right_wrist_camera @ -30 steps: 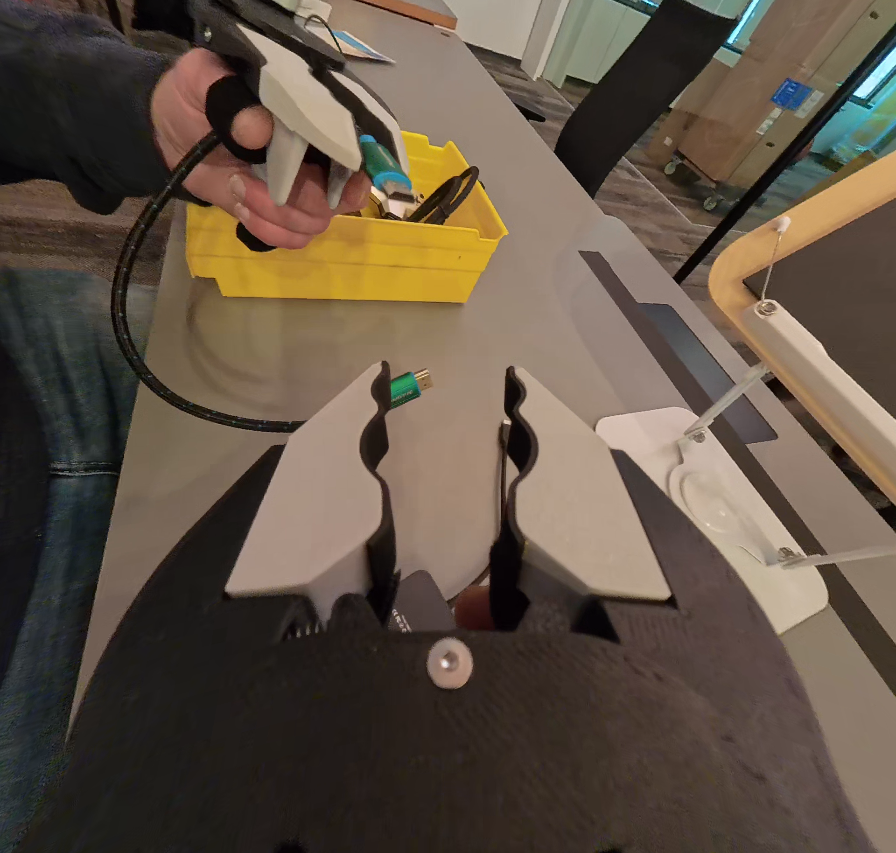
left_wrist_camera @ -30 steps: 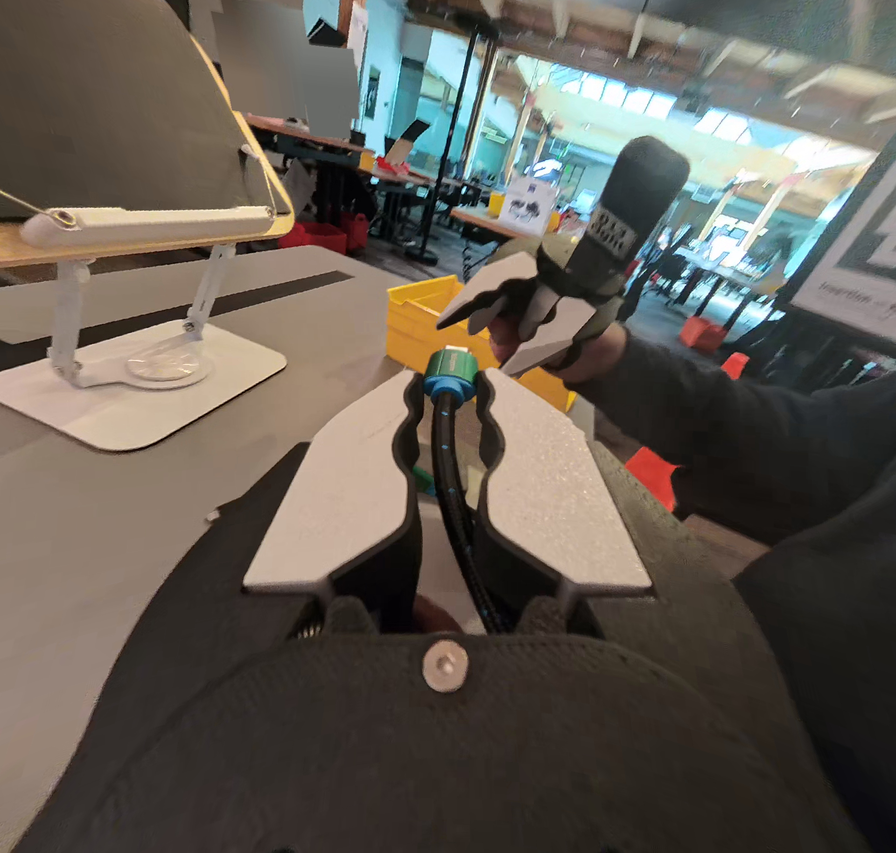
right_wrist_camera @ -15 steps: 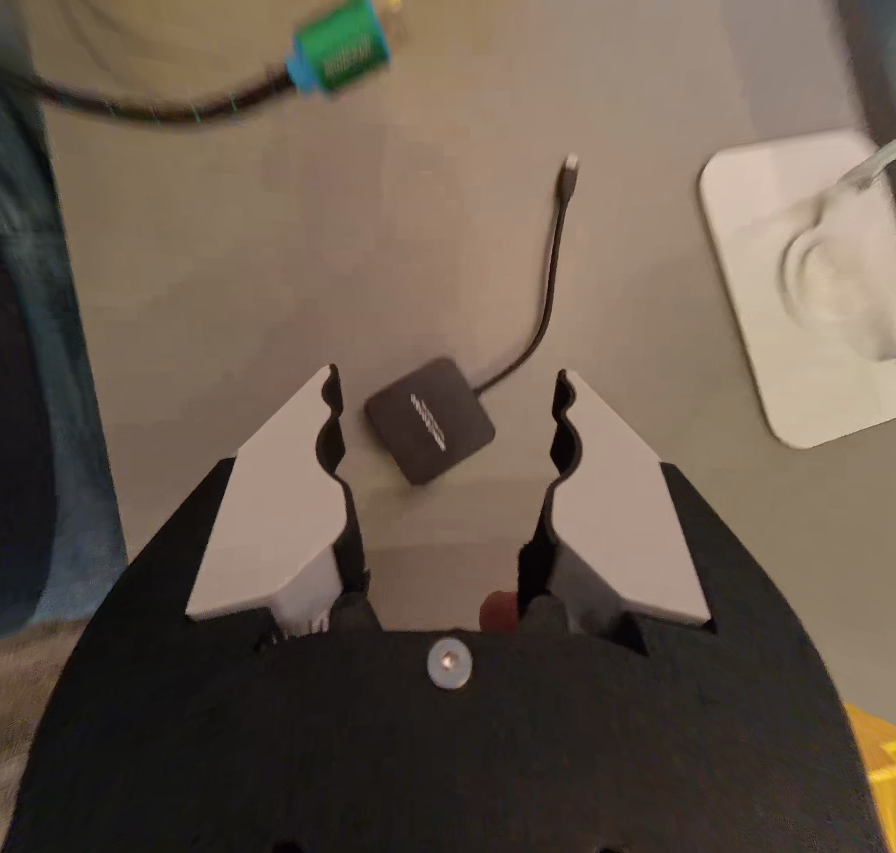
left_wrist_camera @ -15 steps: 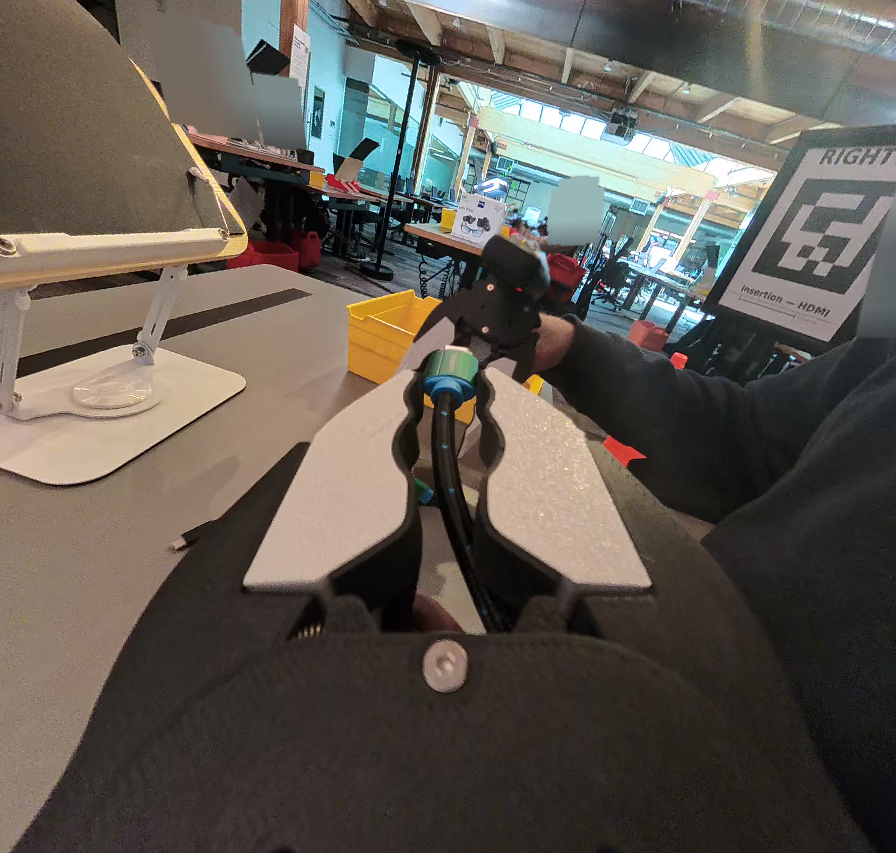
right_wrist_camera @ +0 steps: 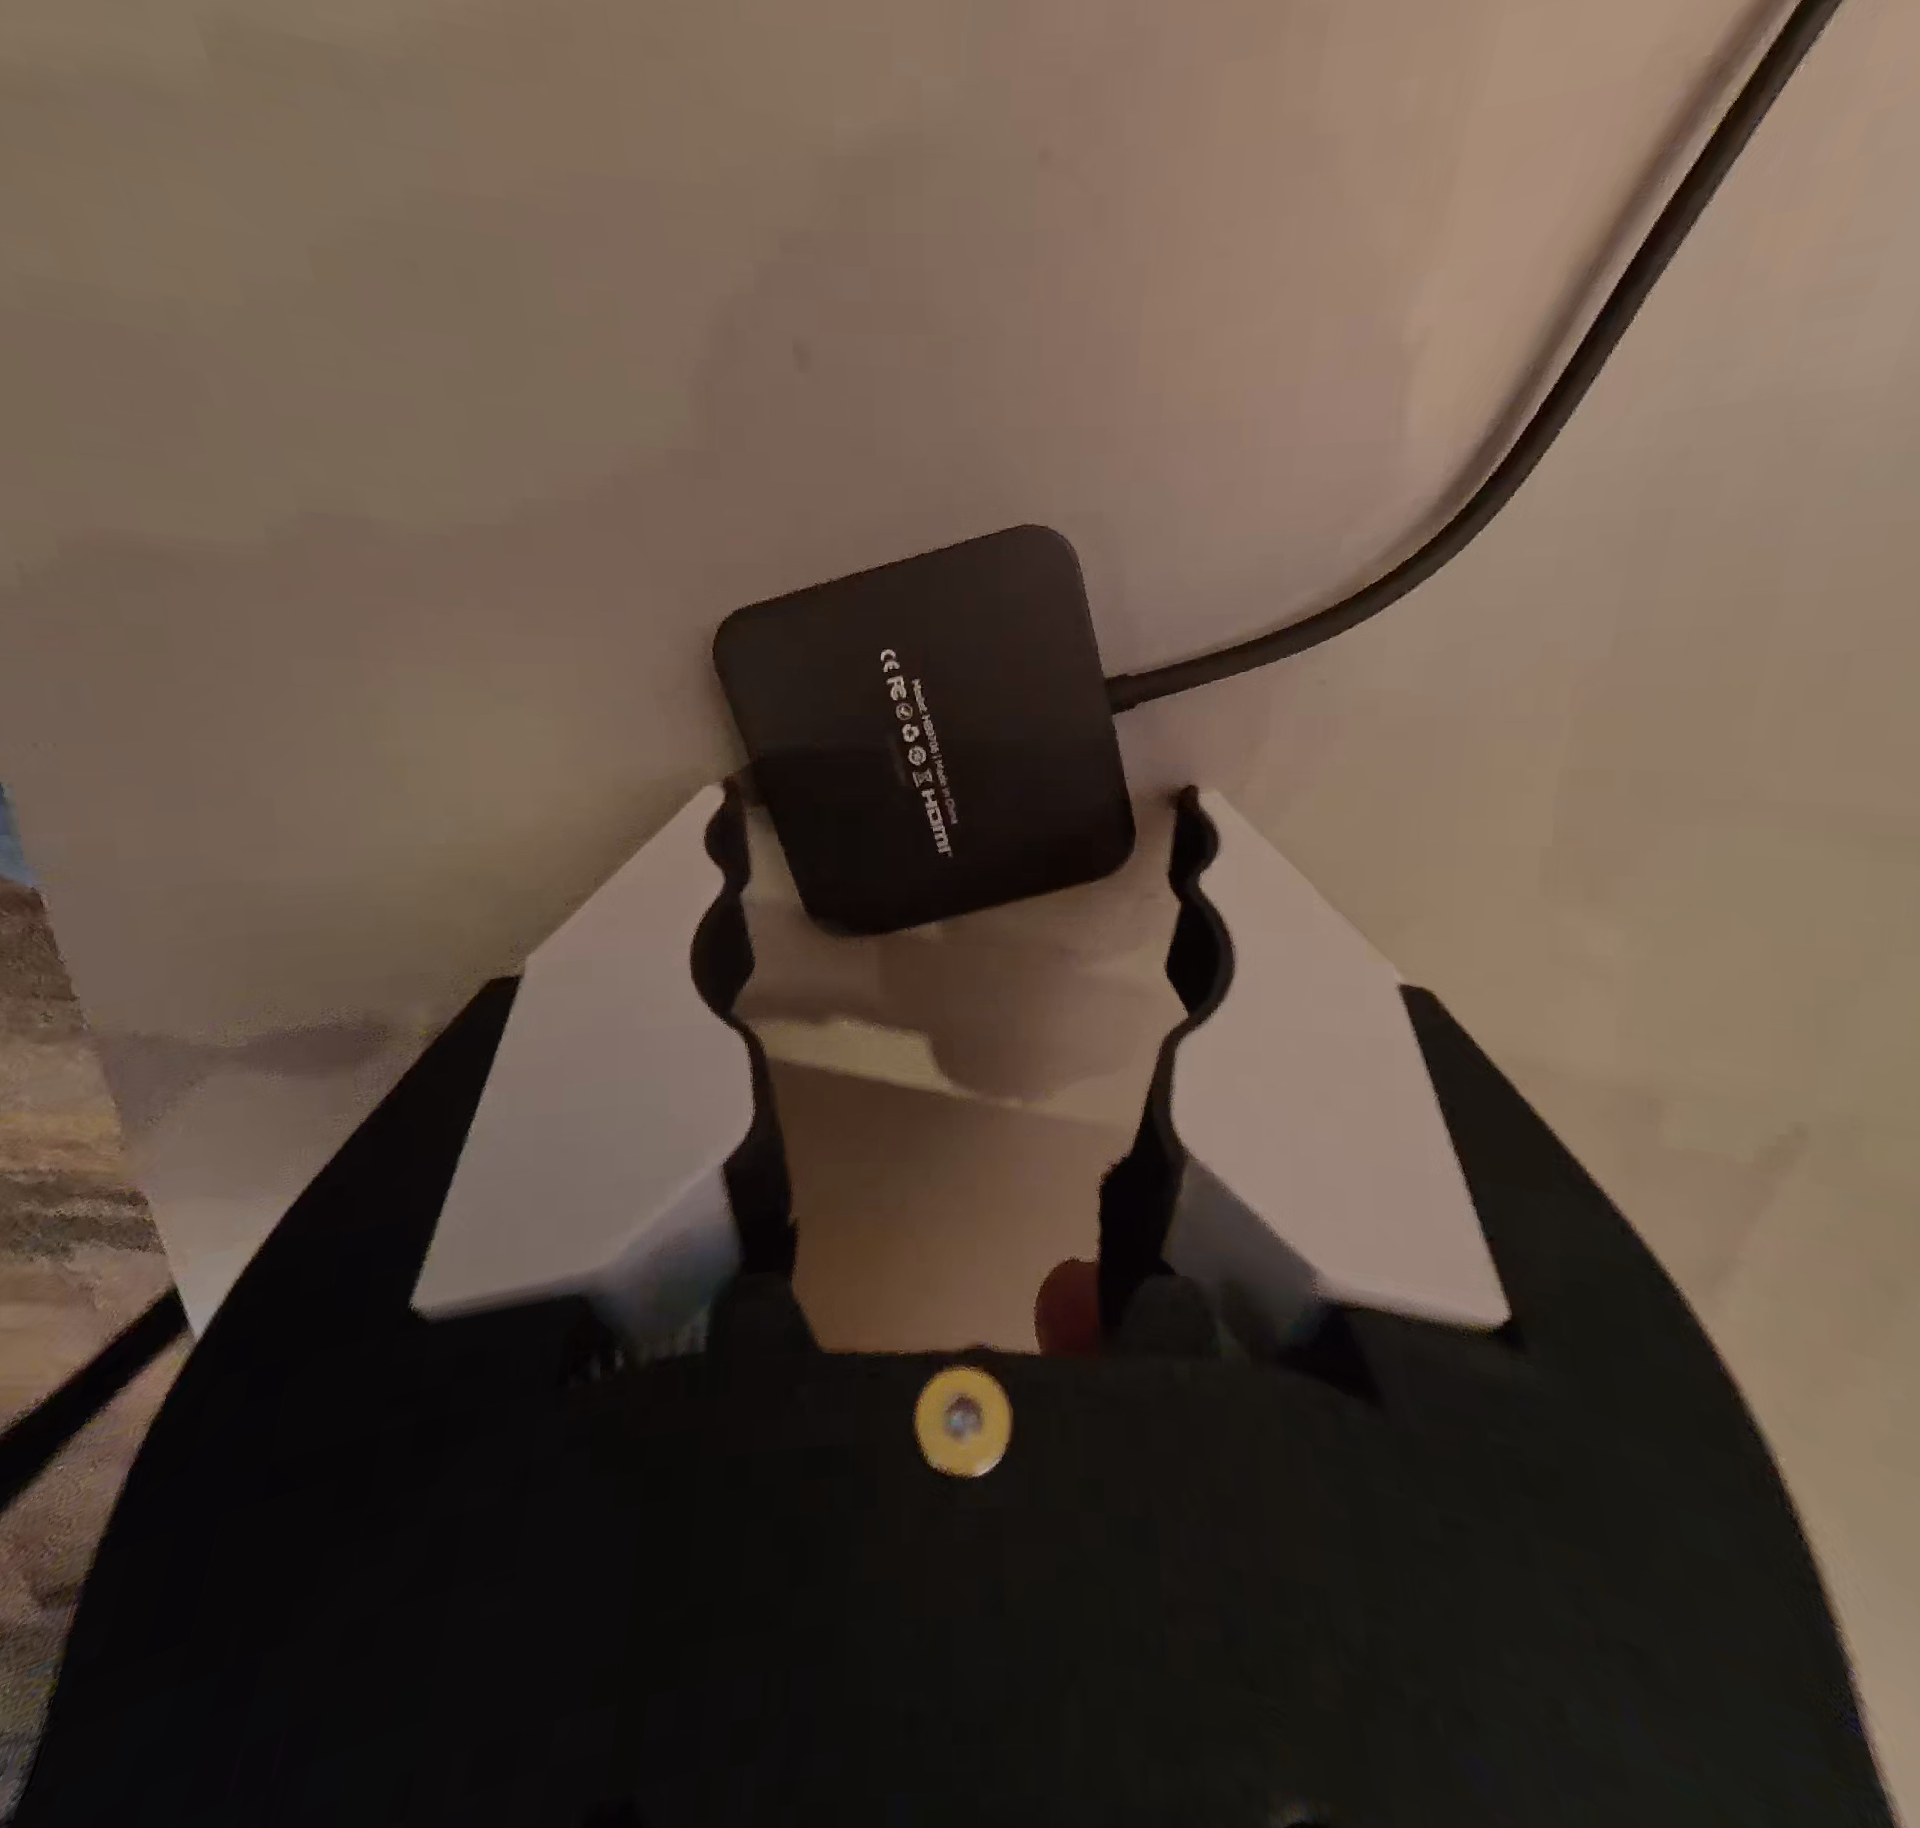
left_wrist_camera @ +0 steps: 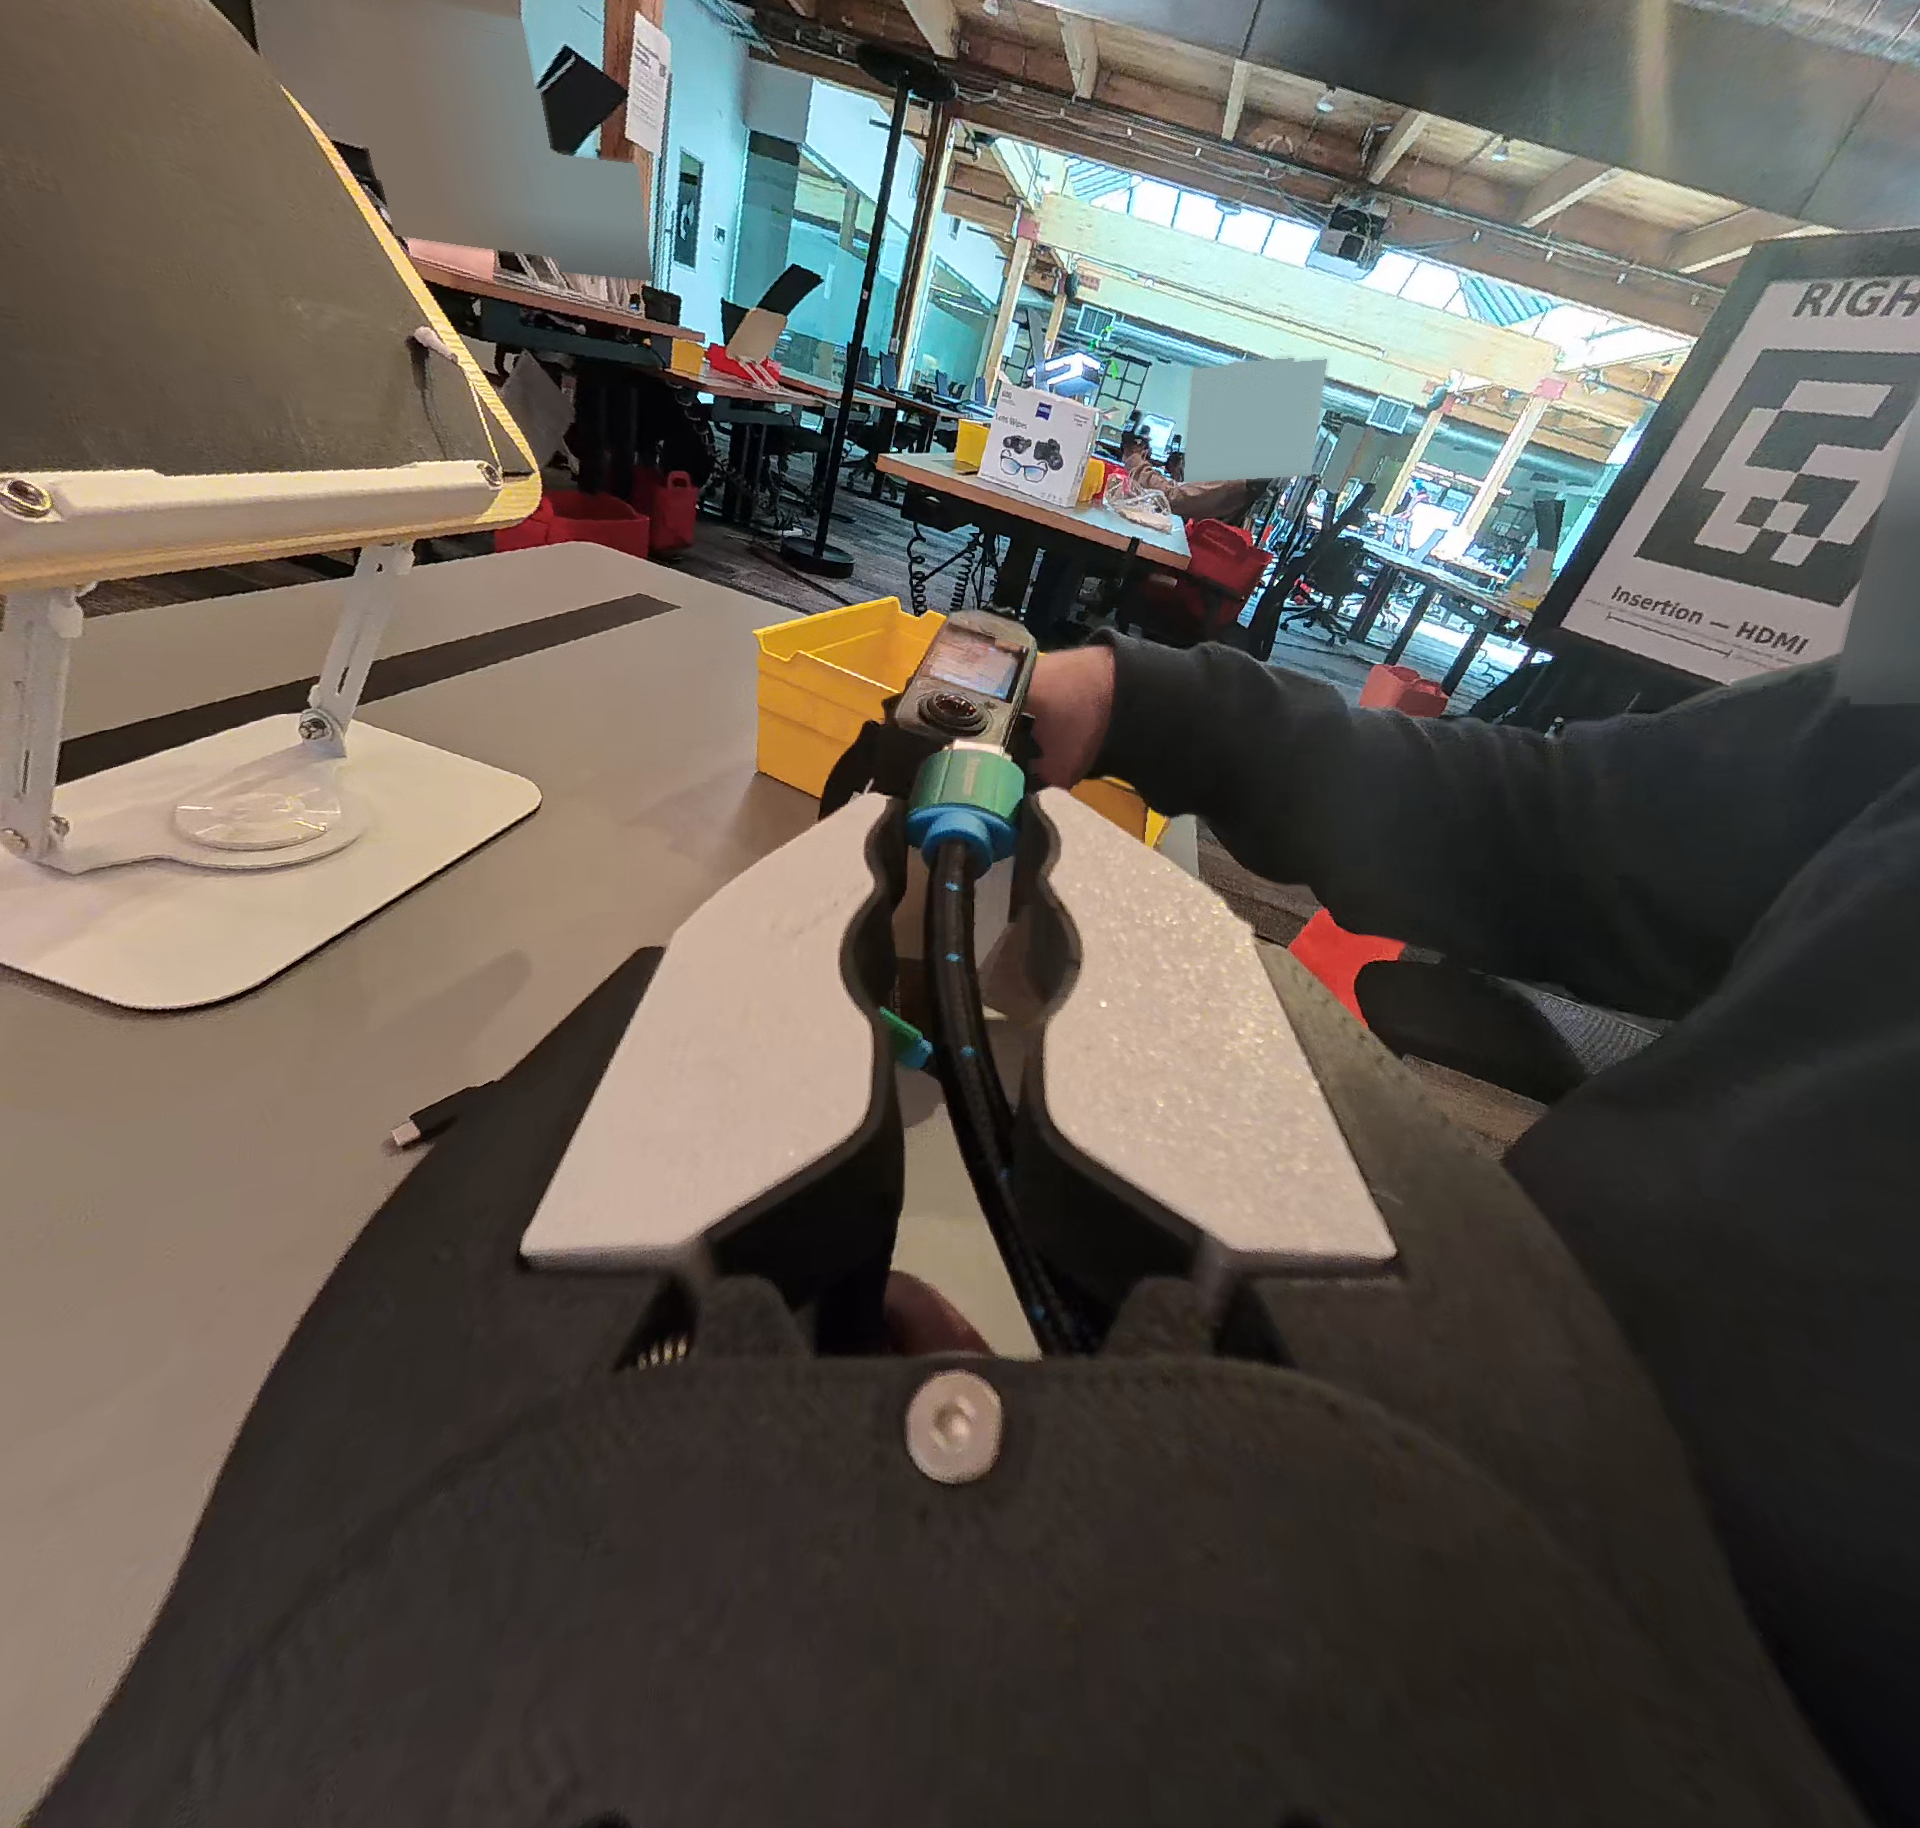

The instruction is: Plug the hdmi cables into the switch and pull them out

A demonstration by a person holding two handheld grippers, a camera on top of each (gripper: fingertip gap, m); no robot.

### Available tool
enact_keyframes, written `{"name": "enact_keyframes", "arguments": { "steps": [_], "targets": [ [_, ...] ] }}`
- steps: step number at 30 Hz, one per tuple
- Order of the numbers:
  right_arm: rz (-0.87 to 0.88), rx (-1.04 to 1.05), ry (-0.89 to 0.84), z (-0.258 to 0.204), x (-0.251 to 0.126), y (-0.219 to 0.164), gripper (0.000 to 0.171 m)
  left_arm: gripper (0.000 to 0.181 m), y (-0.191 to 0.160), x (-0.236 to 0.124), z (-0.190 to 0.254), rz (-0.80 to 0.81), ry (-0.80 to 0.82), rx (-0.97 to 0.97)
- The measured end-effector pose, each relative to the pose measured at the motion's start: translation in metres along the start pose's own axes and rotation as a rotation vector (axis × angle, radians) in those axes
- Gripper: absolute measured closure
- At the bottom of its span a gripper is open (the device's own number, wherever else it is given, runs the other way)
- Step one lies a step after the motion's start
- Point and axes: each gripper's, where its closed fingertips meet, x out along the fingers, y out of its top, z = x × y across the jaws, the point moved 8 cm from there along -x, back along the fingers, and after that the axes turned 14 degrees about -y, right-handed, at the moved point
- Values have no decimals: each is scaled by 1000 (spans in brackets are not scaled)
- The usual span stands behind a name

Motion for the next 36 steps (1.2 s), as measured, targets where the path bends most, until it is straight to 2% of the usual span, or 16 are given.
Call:
{"name": "enact_keyframes", "arguments": {
  "steps": [2,6,13,26,36],
  "targets": [
    [11,-44,11,2,-1,-2,104,162,-1,0,0,-1,-3,-2],
    [16,-86,36,1,-2,-1,105,162,-2,1,-1,-9,-6,-3],
    [121,58,101,-1,-11,9,106,161,-3,5,0,-29,-3,5],
    [371,159,118,13,-76,38,105,161,-13,27,4,-146,25,54],
    [511,217,161,16,-106,59,105,161,-24,40,5,-266,117,131]
  ]
}}
